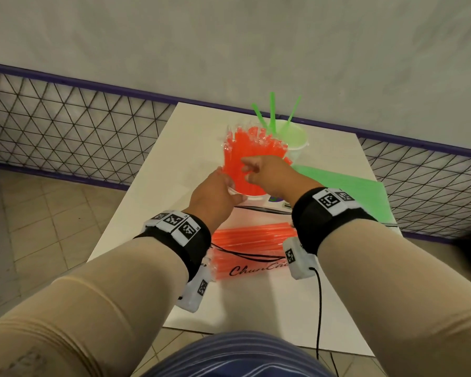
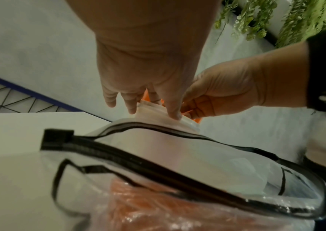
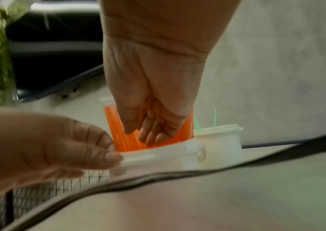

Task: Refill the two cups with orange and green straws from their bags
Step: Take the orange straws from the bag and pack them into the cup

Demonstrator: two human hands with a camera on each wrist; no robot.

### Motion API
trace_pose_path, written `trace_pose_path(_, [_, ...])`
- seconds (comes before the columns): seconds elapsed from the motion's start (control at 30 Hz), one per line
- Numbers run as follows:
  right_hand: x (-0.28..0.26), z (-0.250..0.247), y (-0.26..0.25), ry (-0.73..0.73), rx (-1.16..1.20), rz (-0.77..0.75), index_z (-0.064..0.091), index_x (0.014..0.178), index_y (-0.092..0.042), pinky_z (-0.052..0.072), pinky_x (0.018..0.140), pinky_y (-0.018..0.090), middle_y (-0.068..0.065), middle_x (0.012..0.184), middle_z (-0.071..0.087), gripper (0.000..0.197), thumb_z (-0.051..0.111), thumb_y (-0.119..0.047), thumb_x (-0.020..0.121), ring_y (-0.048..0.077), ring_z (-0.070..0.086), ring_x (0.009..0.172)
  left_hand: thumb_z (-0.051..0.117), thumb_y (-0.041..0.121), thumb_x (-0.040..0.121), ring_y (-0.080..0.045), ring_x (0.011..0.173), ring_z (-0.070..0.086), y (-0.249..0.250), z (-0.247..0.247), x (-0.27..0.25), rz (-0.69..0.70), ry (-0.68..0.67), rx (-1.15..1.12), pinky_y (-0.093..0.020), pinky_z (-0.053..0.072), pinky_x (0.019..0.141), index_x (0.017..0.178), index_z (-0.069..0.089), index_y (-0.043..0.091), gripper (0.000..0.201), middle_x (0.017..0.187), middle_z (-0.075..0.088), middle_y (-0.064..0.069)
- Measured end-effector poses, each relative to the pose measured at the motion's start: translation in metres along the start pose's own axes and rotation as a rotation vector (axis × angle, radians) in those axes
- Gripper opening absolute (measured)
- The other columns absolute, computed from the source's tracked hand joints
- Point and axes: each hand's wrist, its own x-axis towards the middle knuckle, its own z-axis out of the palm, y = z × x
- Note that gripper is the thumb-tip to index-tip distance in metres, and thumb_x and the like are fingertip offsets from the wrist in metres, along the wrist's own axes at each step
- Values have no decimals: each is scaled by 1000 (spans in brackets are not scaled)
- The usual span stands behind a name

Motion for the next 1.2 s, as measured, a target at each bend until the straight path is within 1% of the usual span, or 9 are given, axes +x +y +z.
trace_pose_path(0.17, [6,12,12,26,-154,-4,51,139,-14,39,106,29,4,139,55,45,57,-12,94,19,51,128,72,43,82,-23,127,50,-6,3,-2,65,-8,-7,-27,40,88,102,56,24,32,154,34,-4])
trace_pose_path(0.23, [-1,12,13,127,-59,-9,65,121,-15,47,93,27,0,120,66,30,58,-10,92,18,60,112,72,37,84,-20,136,39,-9,3,-8,97,30,-52,-25,34,95,111,54,23,35,156,29,-4])
trace_pose_path(0.3, [-15,8,7,195,118,-36,69,95,-18,49,73,23,-5,92,68,17,59,-6,90,14,64,87,72,31,83,-21,117,50,-13,2,-15,94,129,-125,-23,34,83,105,51,19,33,134,44,-2])
trace_pose_path(0.37, [-34,2,-1,75,257,-68,69,86,-17,50,65,23,1,80,69,16,61,-3,87,10,64,70,68,27,81,-21,82,52,-18,-1,-17,14,189,-175,-29,36,64,89,51,14,23,99,50,1])
trace_pose_path(0.47, [-51,6,-6,-310,152,-68,73,92,-13,56,68,23,6,87,74,16,61,-3,87,11,69,72,62,26,84,-24,74,52,-23,-7,-18,-99,-45,-127,-28,35,55,79,57,11,17,75,53,0])
trace_pose_path(0.63, [-49,57,7,-293,-536,-214,66,119,-20,43,77,27,-1,111,66,31,61,-21,88,19,60,96,63,17,86,-19,89,55,-28,-8,-34,-29,-448,221,-25,43,69,110,68,14,24,113,64,-7])
trace_pose_path(0.73, [-47,84,19,-315,-539,-217,63,114,-15,48,75,34,4,103,64,32,63,-29,86,24,60,89,74,20,77,-19,106,55,-40,-6,-36,-2,-525,273,-26,46,82,134,52,22,61,130,55,-1])
trace_pose_path(0.83, [-45,96,29,-364,-575,-157,50,130,-13,48,91,41,9,122,57,52,65,-35,86,27,57,107,81,22,70,-21,117,52,-45,-3,-36,-6,-594,269,-31,46,95,146,35,19,90,143,46,-1])
trace_pose_path(1.2, [-49,106,33,-313,-655,-216,52,118,-13,46,81,36,8,112,55,45,63,-42,85,27,56,96,88,22,59,-25,120,52,-44,3,-37,-12,-619,247,-37,49,95,148,25,17,109,145,42,-5])
